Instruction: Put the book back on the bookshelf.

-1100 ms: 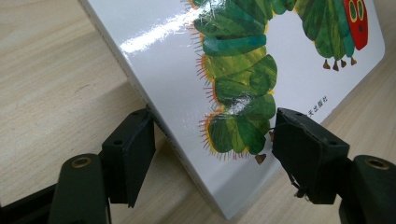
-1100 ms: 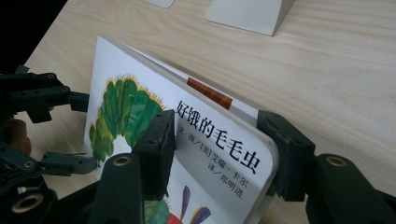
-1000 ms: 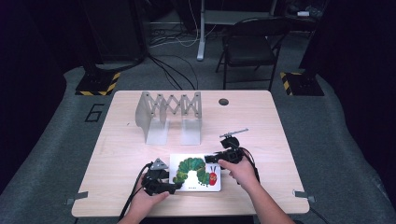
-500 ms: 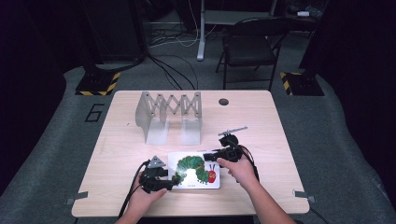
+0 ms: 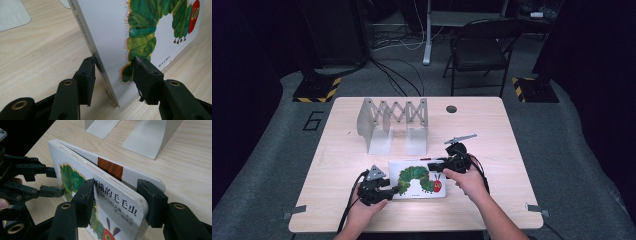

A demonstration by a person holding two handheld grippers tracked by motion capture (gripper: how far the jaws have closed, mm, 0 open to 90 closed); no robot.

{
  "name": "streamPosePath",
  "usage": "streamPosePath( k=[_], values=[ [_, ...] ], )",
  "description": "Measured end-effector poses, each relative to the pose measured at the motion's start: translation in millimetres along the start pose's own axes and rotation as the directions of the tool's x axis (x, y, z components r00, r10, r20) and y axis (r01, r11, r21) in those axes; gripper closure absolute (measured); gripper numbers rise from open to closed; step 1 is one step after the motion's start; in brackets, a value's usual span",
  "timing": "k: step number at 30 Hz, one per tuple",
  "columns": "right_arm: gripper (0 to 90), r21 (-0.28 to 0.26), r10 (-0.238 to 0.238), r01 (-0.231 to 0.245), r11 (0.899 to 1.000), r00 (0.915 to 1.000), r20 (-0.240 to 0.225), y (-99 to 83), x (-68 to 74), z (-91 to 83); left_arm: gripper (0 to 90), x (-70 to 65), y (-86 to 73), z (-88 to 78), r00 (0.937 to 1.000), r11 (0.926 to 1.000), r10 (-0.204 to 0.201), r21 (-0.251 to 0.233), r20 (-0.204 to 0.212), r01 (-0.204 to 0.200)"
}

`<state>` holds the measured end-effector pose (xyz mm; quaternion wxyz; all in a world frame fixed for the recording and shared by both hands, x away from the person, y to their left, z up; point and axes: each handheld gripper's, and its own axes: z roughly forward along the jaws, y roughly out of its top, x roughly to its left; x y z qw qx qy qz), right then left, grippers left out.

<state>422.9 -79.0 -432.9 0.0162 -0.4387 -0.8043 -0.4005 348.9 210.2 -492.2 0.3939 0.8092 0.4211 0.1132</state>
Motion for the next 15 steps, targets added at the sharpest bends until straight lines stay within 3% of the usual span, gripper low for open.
streamPosePath(
  k=[1, 15],
  values=[
    [48.4, 0.005, 0.004, -0.004, 1.0, 1.0, 0.001, -0.5, 0.9, -0.6, 53.0, 0.7, -0.2, -0.8, 0.9999, 0.9999, 0.015, 0.003, 0.0, -0.015],
    [47.4, -0.004, -0.049, 0.049, 0.999, 0.9988, -0.002, -11.3, 11.4, -10.6, 54.8, -4.9, -4.6, -7.4, 0.9993, 0.9992, 0.039, -0.014, -0.001, -0.039]
  ],
)
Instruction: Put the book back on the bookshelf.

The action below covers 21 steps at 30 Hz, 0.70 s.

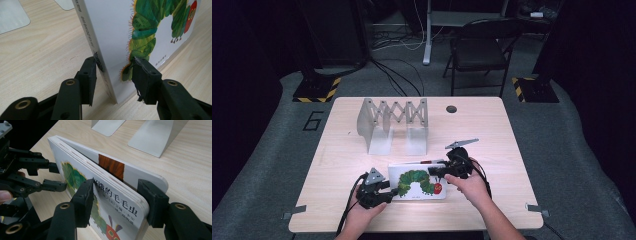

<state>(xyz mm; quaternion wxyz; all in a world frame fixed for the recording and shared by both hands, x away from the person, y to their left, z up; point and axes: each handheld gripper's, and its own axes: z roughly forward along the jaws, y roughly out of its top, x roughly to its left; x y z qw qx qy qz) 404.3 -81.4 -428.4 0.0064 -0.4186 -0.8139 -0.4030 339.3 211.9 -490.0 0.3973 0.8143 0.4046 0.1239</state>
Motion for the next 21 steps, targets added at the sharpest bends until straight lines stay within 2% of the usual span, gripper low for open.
streamPosePath(
  k=[13, 21],
  values=[
    [44.5, 0.007, -0.047, 0.047, 0.999, 0.9988, -0.013, -9.9, 9.8, -5.9, 53.3, -3.7, -4.7, -6.4, 0.9995, 0.9999, 0.009, -0.014, 0.029, -0.008],
    [43.6, 0.031, -0.067, 0.068, 0.997, 0.9974, -0.025, -17.6, 14.6, -7.5, 53.2, -6.1, -5.5, -10.0, 0.9991, 0.9997, 0.022, -0.002, 0.037, -0.022]
  ],
)
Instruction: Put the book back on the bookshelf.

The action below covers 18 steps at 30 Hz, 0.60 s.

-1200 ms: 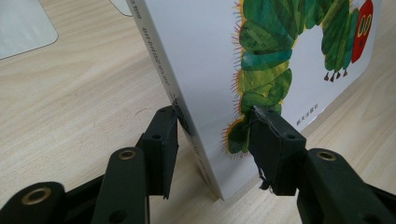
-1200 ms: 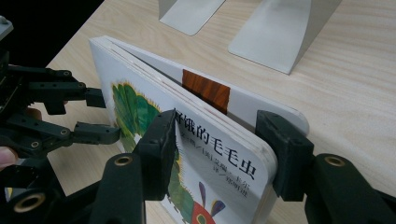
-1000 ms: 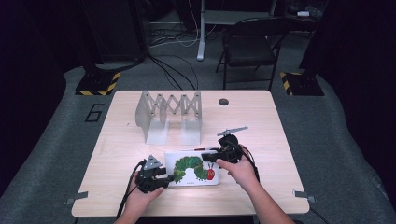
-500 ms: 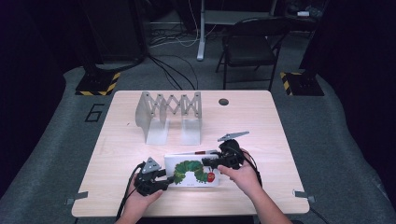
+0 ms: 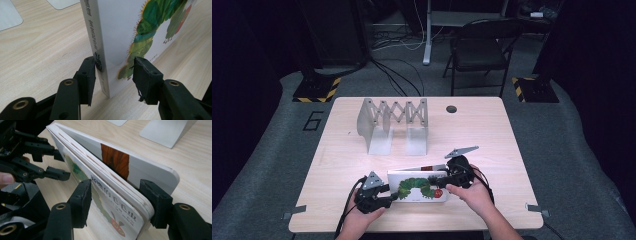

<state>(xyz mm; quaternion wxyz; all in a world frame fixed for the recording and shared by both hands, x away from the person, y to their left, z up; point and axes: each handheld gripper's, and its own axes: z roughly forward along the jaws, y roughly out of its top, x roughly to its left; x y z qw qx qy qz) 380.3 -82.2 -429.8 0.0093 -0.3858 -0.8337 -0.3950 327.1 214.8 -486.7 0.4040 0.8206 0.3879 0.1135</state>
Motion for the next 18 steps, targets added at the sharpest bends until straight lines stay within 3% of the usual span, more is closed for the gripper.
streamPosePath(
  k=[2, 8, 14, 18],
  values=[
    [43.3, 0.008, -0.008, 0.009, 1.0, 1.0, -0.005, -2.5, 1.2, 0.2, 53.2, -1.5, -1.1, 0.2, 0.9998, 0.9998, -0.017, -0.011, 0.008, 0.017],
    [42.8, 0.014, -0.014, 0.014, 1.0, 0.9999, -0.01, -6.9, 3.5, -0.2, 52.9, -0.5, -1.7, -2.1, 0.9998, 1.0, 0.003, -0.004, 0.021, -0.003],
    [41.8, 0.018, -0.018, 0.019, 1.0, 0.9996, -0.024, -14.5, 6.4, -1.4, 52.7, -0.7, -3.8, -2.7, 0.9985, 0.9999, -0.014, 0.006, 0.054, 0.013],
    [41.3, 0.019, -0.031, 0.032, 0.999, 0.9991, -0.029, -18.9, 7.6, -1.6, 51.8, -1.3, -4.3, -1.5, 0.9984, 0.9995, 0.007, 0.03, 0.057, -0.009]
  ],
)
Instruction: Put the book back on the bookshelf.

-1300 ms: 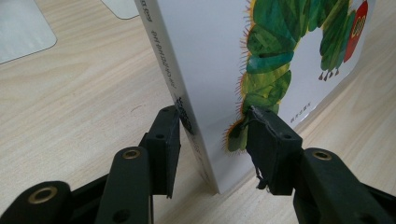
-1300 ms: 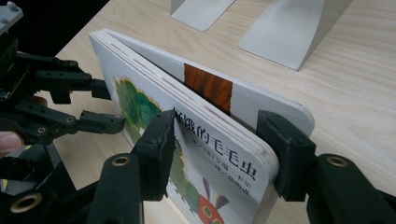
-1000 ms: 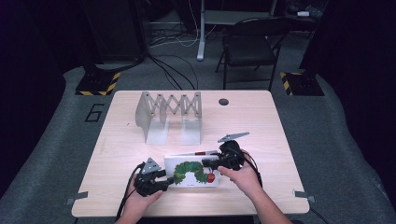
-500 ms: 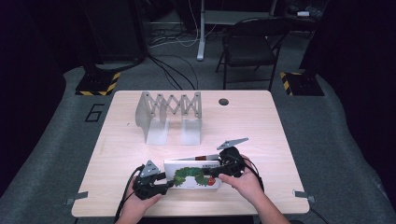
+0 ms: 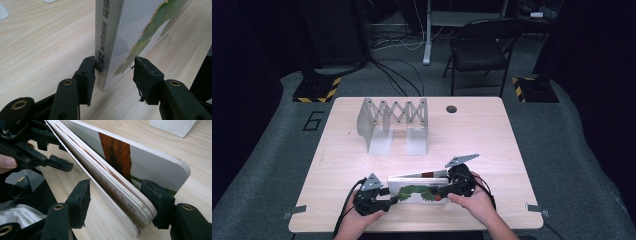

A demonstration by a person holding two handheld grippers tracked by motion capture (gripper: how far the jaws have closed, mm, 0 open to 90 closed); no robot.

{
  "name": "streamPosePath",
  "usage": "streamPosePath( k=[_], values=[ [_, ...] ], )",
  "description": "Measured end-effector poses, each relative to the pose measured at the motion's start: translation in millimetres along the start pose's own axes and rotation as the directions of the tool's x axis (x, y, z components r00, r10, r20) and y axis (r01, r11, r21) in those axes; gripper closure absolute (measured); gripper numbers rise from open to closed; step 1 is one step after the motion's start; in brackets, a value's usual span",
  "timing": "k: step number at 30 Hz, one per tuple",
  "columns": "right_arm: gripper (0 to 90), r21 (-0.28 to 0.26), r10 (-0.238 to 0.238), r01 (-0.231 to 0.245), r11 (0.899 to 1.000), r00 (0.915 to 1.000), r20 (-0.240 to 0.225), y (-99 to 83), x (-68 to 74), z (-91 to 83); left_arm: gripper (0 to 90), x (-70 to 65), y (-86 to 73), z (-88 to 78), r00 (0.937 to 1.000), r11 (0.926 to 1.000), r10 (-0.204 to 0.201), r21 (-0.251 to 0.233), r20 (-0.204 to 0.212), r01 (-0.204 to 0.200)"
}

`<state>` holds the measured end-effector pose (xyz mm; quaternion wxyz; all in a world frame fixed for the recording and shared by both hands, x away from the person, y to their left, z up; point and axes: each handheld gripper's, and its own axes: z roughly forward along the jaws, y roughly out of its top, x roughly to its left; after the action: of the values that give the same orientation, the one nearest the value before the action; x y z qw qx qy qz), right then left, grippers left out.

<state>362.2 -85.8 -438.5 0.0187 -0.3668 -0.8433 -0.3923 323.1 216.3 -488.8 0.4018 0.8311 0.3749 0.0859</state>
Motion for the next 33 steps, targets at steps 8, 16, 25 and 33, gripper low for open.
streamPosePath(
  k=[8, 16, 25, 33],
  values=[
    [39.7, 0.033, -0.049, 0.047, 0.998, 0.9979, 0.043, -11.9, 3.0, 2.3, 50.6, -3.0, -2.4, -1.1, 0.9998, 0.9999, 0.009, 0.015, 0.016, -0.009],
    [39.6, 0.022, -0.023, 0.022, 1.0, 0.999, 0.038, -16.9, 0.2, 4.2, 50.8, -2.3, -0.1, -2.6, 0.9996, 0.9999, 0.012, 0.001, 0.024, -0.012],
    [38.9, 0.047, -0.061, 0.058, 0.997, 0.9965, 0.058, -22.4, -2.9, 9.9, 50.7, -0.3, 4.5, -1.4, 0.9983, 0.9993, 0.038, -0.007, 0.045, -0.037],
    [38.3, 0.063, -0.065, 0.061, 0.996, 0.996, 0.061, -24.9, -9.6, 12.2, 48.4, 0.1, 12.8, -1.8, 0.9957, 0.9977, 0.064, -0.026, 0.068, -0.062]
  ],
)
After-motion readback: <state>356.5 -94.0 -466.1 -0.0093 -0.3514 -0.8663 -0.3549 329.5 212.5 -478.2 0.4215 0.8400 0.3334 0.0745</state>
